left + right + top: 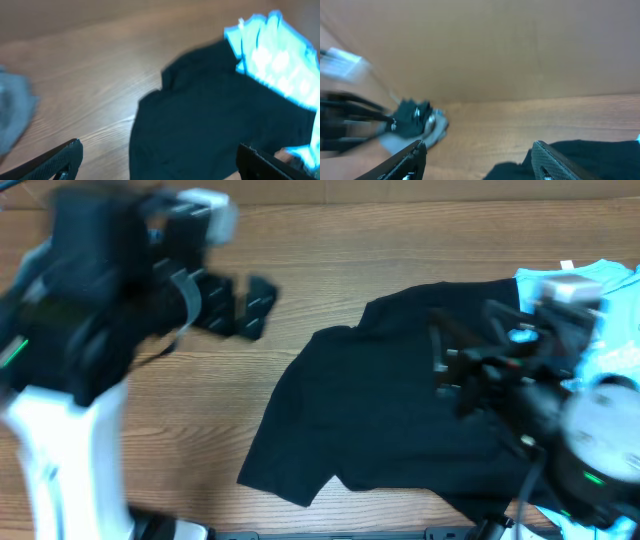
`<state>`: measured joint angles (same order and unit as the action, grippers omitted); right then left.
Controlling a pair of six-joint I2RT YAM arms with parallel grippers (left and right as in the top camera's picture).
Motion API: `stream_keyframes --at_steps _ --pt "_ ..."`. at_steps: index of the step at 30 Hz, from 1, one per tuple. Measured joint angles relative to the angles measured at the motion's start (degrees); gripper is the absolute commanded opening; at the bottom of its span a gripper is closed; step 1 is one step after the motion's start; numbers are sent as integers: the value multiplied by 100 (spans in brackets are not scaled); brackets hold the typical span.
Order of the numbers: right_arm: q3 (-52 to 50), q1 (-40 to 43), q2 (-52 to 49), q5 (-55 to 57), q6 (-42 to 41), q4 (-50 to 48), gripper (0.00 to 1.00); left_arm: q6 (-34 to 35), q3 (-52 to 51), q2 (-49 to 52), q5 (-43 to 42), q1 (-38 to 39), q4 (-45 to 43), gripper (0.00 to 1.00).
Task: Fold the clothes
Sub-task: 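Drag the black T-shirt left off the blue shirt with the right gripper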
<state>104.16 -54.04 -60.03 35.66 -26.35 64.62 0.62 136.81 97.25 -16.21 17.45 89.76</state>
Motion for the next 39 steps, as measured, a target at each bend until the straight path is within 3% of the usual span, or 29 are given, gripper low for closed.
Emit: stream_keyframes --at_steps 5,11,15,17,25,33,39 --pt "11 2 146 214 -173 227 71 -367 -85 1609 -33 588 -662 97" --pt "9 0 -2 256 -332 599 71 -577 -103 3244 -55 925 -2033 82" --pt "9 0 -39 271 -393 761 71 -647 -105 4065 -74 994 -2769 66" --pt "9 0 -35 273 -431 839 71 -669 -107 4378 -76 999 -2962 65" --pt "9 0 -35 273 -540 1040 71 -730 -109 4996 -74 1134 -3377 66" --pt "9 2 -35 273 -713 1252 71 -927 -109 5228 20 1335 -3473 40" --pt "9 2 -35 273 -791 1274 71 -957 -109 5364 372 1344 -3620 36"
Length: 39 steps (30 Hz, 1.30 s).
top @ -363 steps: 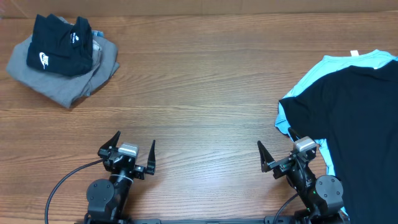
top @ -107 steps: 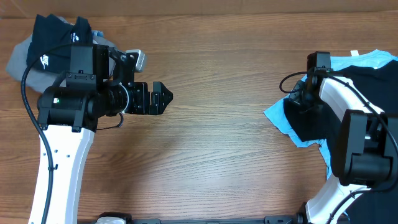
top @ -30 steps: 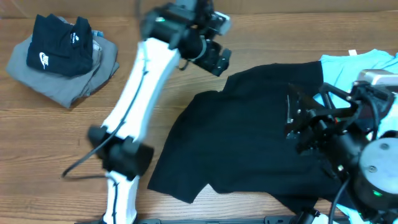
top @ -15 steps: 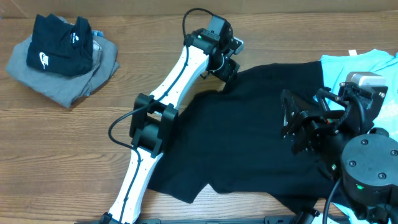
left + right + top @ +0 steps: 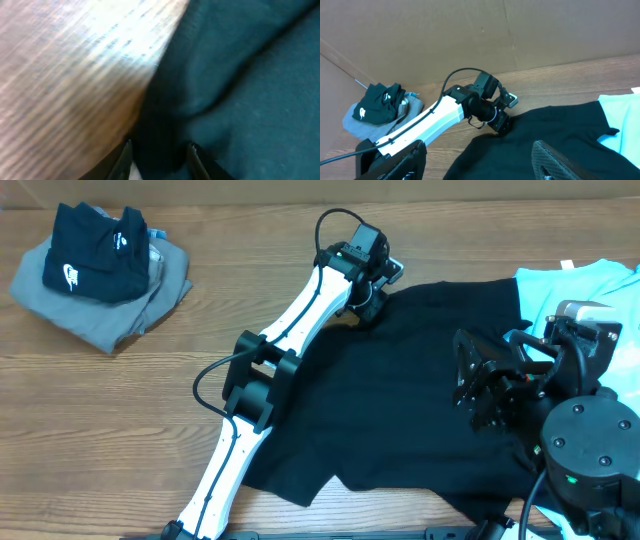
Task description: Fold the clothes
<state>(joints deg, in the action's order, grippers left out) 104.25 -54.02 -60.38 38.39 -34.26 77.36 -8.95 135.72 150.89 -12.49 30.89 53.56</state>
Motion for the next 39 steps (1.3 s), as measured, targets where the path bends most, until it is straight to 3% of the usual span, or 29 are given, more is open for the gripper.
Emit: stream_keyframes --at_steps 2,3,6,12,20,29,32,39 --pt "0 0 0 -2 -7 2 71 13 0 4 76 -11 -37 28" --pt "0 0 0 0 -9 4 71 20 0 7 116 -11 -57 18" --pt "0 -2 0 2 -15 7 71 33 -4 13 210 -11 -103 4" --pt "0 0 0 0 -24 9 71 46 -7 15 393 -13 -122 4" --pt "0 -2 0 -2 -24 17 71 699 133 -2 1128 -306 564 4" --pt "0 0 0 -4 -26 20 71 1095 208 -282 1447 -2201 994 4" --pt "0 0 0 -2 -63 22 71 1150 214 -588 1447 -2767 1043 9" --pt "0 -2 0 74 -326 195 72 1198 308 -1519 1464 -3088 1272 19"
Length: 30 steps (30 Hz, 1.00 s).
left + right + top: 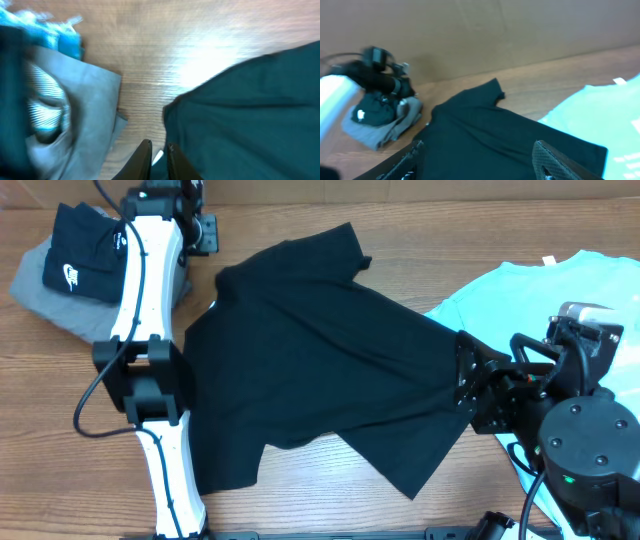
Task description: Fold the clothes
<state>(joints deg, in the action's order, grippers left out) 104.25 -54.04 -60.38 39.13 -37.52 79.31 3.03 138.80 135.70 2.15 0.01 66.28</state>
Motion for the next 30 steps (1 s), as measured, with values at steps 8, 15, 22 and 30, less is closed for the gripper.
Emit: stream_keyframes --at_steps 8,15,22,30 --pt "0 2 0 313 -717 608 72 -225 33 -597 -627 214 142 34" --pt "0 0 0 330 -1279 883 75 -852 33 -369 -1360 894 -33 33" --pt "0 0 0 321 -1397 960 76 -1357 33 651 -1390 1781 -422 7" --pt "0 2 0 321 -1434 1014 76 -1523 31 1609 -1209 2031 -927 39"
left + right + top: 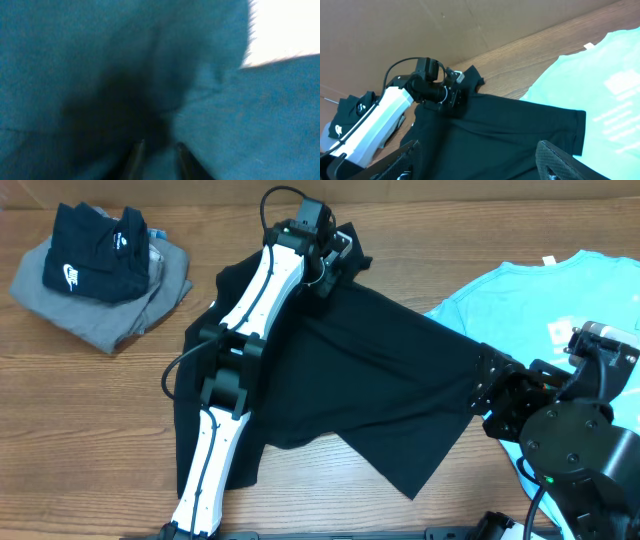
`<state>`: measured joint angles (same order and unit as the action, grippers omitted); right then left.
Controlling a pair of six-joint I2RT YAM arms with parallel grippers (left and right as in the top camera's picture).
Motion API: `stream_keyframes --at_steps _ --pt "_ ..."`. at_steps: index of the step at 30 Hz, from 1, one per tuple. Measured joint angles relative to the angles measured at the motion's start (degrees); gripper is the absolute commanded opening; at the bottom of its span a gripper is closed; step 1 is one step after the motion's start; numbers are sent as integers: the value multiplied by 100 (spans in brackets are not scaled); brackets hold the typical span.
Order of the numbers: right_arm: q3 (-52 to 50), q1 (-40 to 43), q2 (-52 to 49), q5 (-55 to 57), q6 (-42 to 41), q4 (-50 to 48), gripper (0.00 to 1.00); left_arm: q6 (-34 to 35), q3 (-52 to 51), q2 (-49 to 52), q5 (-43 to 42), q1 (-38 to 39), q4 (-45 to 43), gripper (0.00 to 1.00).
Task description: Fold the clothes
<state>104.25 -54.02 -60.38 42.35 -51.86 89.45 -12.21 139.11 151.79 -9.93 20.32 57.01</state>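
A black T-shirt [340, 370] lies spread across the middle of the wooden table [90, 440]. My left gripper [333, 265] is down on the shirt's far sleeve. In the left wrist view its fingertips [137, 150] stand close together with dark cloth between them, so it is shut on the shirt [100, 75]. My right gripper [497, 395] hangs open over the shirt's right edge. Its wide-spread fingers [405, 155] frame the black shirt [510, 135] without touching it.
A light turquoise shirt [560, 290] lies partly under the black one at the right. A pile of folded clothes [95, 270], grey with a dark garment on top, sits at the far left corner. The left arm [245, 360] stretches over the shirt's left half.
My left gripper has moved from beside the folded pile at the far left to the black shirt's far sleeve, where cloth now sits between its fingers. The shirt lies about as before.
Both arms were in blurred motion, the black shirt bunched at the right over the turquoise one. Then my left gripper sat on its far left corner. Later the shirt lay spread towards the left, gripper near the pile. Now that gripper is on the sleeve.
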Motion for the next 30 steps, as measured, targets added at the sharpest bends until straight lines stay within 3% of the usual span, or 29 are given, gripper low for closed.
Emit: stream_keyframes --at_steps 2,5,6,15,25,27,30 --pt "0 -2 0 2 -4 4 76 -2 0 52 0 -39 -55 35" --pt "0 0 0 0 -2 11 76 35 0 52 83 -98 -179 6" --pt "0 0 0 2 -2 11 76 55 0 63 144 -125 -201 4" --pt "0 0 -9 2 -4 39 76 800 33 92 918 -651 -223 4" --pt "0 149 -599 -13 -116 181 76 1578 732 103 586 -2264 238 4" --pt "0 330 -798 -48 -203 186 79 1532 903 63 328 -2385 328 13" --pt "0 708 -968 -223 -258 168 80 1244 935 -131 -210 -2341 503 37"
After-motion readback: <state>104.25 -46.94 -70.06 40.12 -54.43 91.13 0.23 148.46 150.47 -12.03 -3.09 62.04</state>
